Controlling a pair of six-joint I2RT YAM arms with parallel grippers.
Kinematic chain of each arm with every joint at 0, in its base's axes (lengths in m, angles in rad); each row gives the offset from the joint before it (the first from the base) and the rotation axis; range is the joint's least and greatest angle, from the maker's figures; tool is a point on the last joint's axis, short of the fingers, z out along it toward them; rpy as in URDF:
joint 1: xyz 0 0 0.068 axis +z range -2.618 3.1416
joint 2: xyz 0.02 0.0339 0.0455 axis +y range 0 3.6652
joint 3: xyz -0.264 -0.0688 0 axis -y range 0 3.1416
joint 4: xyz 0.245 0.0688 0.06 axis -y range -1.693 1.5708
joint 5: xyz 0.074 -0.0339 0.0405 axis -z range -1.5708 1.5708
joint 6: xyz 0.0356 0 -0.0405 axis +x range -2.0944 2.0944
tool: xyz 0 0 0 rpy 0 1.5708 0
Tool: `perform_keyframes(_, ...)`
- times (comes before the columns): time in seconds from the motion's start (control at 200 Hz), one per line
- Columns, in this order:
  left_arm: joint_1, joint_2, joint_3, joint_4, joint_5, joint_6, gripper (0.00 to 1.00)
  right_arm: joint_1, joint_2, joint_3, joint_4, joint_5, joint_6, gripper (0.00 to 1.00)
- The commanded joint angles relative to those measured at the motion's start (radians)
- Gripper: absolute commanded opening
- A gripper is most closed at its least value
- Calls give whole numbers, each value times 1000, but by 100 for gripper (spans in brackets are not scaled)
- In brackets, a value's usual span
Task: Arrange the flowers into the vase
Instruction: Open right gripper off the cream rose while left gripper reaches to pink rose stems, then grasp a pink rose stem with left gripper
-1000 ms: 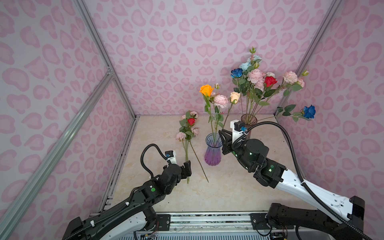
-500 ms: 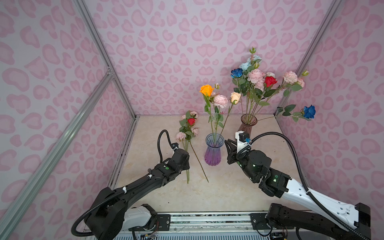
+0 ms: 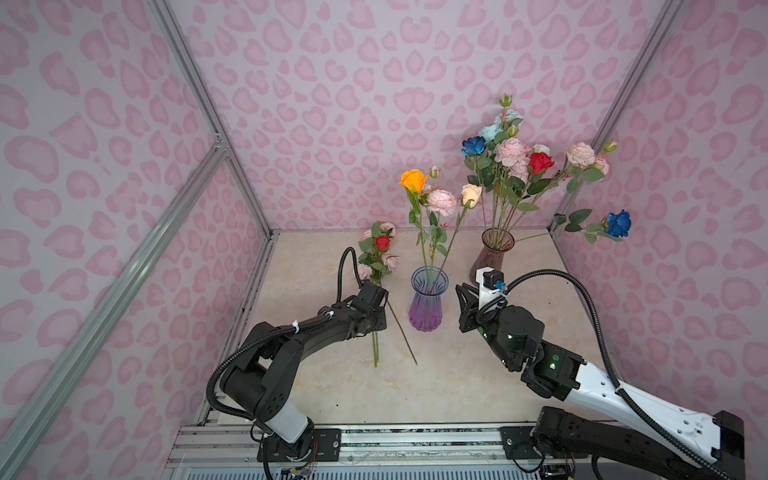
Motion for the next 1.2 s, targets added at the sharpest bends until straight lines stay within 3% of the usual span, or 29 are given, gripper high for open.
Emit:
perform_keyframes(0.0,9,12,20,-20,-28,39,33,-5,-5,-14,7,20,8,18)
perform_keyframes(0.2,28,13,33,-37,-65,34,26,-18,-23,-23,-15,33,1,18)
perform_keyframes(0.43,34,15,37,-16,-22,40,25,-37,-44,-59,-17,36,21,21)
perform_keyframes(1.195,34,130,100,-37,-41,58,19,-103,-48,-113,-40,-5,83,24)
